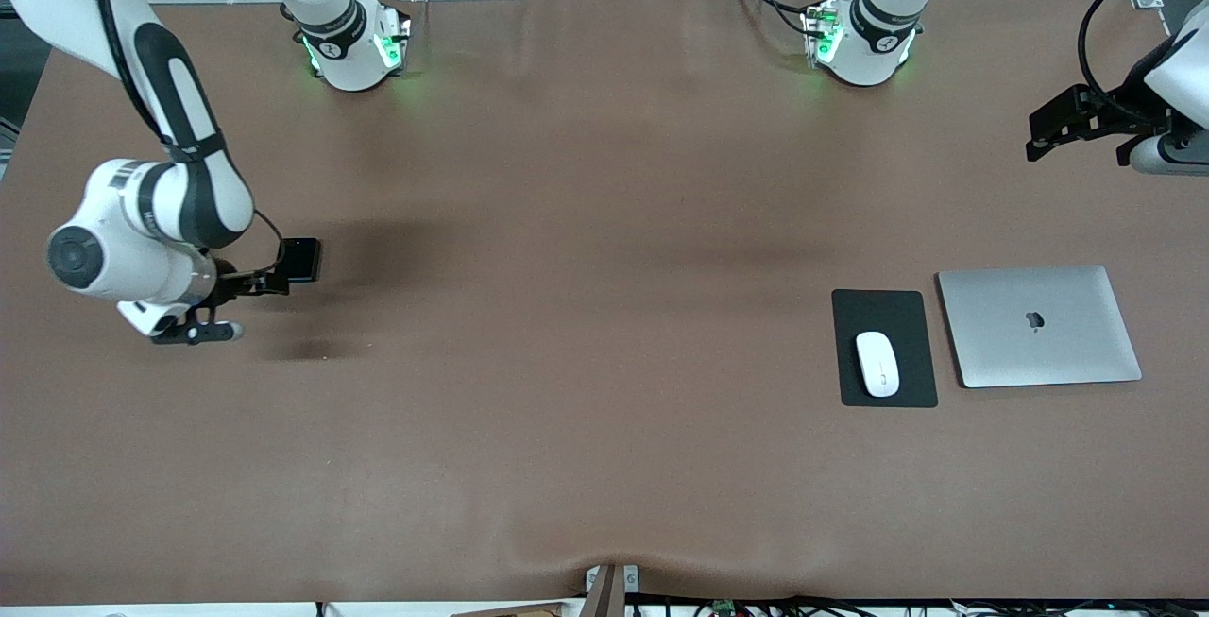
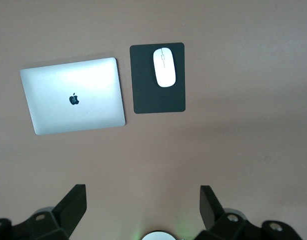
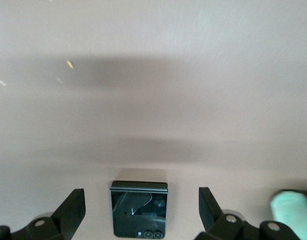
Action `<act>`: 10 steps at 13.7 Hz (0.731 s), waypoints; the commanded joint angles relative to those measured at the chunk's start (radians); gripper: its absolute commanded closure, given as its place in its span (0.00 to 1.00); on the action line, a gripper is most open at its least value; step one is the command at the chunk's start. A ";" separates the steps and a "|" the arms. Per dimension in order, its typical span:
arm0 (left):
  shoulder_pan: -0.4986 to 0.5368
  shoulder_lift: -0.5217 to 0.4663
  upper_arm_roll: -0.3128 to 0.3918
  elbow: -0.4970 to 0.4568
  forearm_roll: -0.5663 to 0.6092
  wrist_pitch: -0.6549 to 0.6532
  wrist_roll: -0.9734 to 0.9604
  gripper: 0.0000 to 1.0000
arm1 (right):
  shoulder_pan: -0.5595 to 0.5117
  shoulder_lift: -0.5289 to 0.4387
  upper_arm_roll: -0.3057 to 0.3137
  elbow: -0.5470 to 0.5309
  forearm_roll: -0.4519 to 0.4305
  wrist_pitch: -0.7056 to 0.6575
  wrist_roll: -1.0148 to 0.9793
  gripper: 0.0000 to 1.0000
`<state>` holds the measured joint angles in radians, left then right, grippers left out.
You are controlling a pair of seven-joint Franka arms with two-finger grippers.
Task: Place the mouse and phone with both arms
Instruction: 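Release the mouse and raise the left gripper while the right gripper lowers the phone, then open the right gripper and withdraw it from the phone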
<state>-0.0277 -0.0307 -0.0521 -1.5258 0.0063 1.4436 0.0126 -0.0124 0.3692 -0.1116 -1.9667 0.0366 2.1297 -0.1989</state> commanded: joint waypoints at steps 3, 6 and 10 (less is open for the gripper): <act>-0.003 -0.015 0.000 -0.019 -0.016 0.018 -0.002 0.00 | -0.020 0.022 0.013 0.331 -0.017 -0.339 -0.001 0.00; -0.006 -0.009 -0.003 -0.020 -0.016 0.028 -0.043 0.00 | -0.018 0.022 0.013 0.455 -0.017 -0.434 0.001 0.00; -0.006 -0.008 -0.003 -0.023 -0.016 0.028 -0.056 0.00 | -0.018 0.019 0.013 0.601 -0.018 -0.525 0.004 0.00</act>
<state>-0.0321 -0.0319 -0.0559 -1.5412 0.0059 1.4593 -0.0268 -0.0130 0.3708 -0.1118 -1.4623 0.0353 1.6631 -0.1987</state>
